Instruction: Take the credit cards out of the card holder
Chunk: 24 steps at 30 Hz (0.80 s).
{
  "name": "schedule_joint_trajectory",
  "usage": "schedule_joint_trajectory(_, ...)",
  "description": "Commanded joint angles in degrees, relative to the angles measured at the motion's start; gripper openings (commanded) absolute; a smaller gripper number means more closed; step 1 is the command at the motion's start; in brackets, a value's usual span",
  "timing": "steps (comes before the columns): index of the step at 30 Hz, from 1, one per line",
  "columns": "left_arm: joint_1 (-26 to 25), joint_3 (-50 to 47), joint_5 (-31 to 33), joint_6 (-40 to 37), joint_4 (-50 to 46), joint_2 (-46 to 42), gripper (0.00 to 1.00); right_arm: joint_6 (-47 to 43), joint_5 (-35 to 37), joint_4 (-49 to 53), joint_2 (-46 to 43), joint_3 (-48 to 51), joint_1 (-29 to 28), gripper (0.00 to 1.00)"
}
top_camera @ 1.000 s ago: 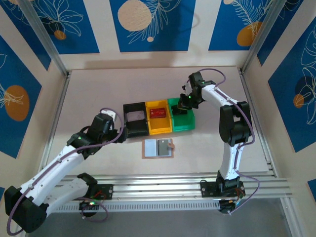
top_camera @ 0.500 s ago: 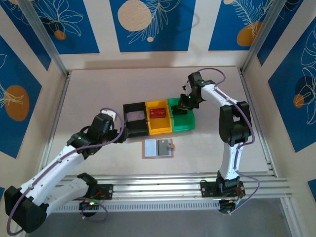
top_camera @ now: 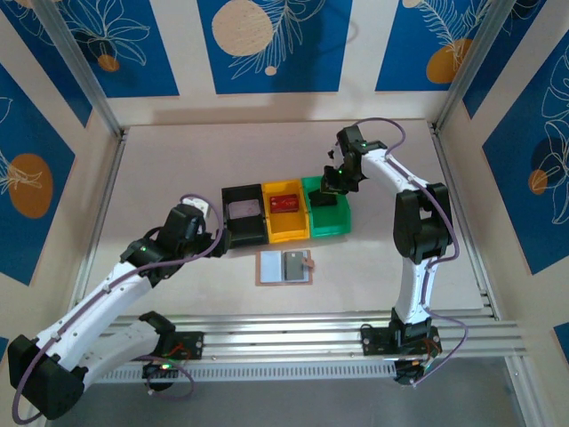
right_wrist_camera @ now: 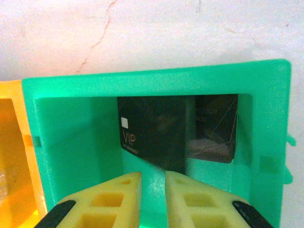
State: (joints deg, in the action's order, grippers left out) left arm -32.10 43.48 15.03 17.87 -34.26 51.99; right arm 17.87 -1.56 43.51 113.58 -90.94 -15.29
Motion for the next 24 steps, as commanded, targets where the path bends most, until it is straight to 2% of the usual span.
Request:
schedule_joint_trajectory(1,0.55,-0.42,-0.96,-0.59,0.6,-0.2,1.0,-0.56,0.85,2.36,-1.52,-2.7,-0.66,0.22)
schedule_joint_trajectory(7,0.54,-0.51,-0.97,-0.62,0.55,-0.31,1.0,-0.99,2.24,3.86,-2.44,-4.49,-1.39,0.23)
schedule_joint_trajectory(13,0.54,0.29,-1.55,-0.7,-0.31,0.22,1.0,-0.15,2.22,2.43,-10.57,-1.83,-3.92,0.22)
schedule_joint_trajectory(20,0.56,3.56,-5.15,-3.1,-3.62,2.67,1.0,4.08,-3.3,-6.14,-25.24,12.28,-8.38,0.22)
schedule_joint_trajectory(24,0.16,5.48,-10.21,0.46,-5.33,3.21,1.0,6.37,-4.36,-12.11,-33.77,23.34,-12.61,0.21)
